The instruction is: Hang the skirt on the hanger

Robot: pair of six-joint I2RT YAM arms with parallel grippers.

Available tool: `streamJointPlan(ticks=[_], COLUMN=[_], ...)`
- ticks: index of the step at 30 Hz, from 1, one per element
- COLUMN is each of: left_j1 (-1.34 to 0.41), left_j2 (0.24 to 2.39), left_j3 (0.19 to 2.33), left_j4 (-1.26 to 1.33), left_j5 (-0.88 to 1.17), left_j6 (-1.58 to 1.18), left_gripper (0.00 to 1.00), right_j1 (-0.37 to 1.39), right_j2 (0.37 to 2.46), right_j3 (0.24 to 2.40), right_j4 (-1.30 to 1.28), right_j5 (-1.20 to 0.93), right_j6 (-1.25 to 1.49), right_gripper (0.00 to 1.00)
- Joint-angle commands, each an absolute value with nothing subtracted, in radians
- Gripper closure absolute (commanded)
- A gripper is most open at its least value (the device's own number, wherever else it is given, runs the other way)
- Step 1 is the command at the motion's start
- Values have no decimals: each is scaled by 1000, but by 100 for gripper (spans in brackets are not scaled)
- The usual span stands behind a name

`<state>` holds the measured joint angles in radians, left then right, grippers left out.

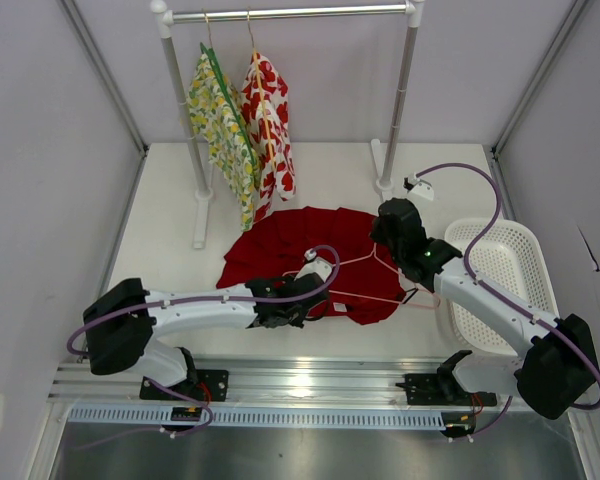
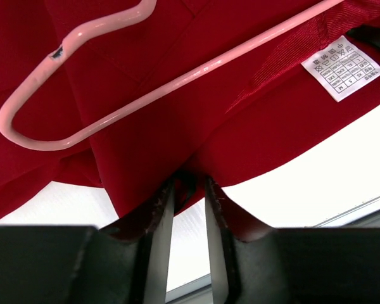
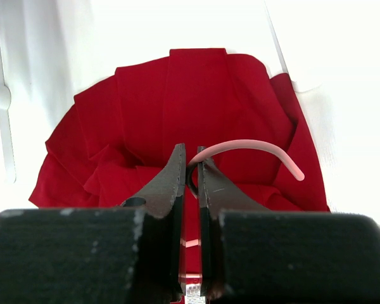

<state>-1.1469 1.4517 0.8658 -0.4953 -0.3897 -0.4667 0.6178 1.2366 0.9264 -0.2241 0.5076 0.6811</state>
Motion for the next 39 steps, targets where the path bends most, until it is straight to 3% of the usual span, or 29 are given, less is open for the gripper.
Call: streamJointPlan(ticks=[1,13,24,39], left_j1=[-1140,-1134,-960,-752], left_j2=[1459,1443,1258,1263], left_j3=[910,908,761,635], left_j4=[-483,-483,-252,-52], left_j5=[-414,-414,-131,-31], left_j6=[-446,-430,-462,-606], left_gripper=[75,100,100,100], right_j1=[612,612,612,614], right_j2=[1227,1229,1213,1183], right_j3=[956,959,962,957], right_j4=[-236,-233,-236,-253], right_j5=[529,528,523,537], right_j6=[683,680,683,687], right_gripper=[100,100,100,100])
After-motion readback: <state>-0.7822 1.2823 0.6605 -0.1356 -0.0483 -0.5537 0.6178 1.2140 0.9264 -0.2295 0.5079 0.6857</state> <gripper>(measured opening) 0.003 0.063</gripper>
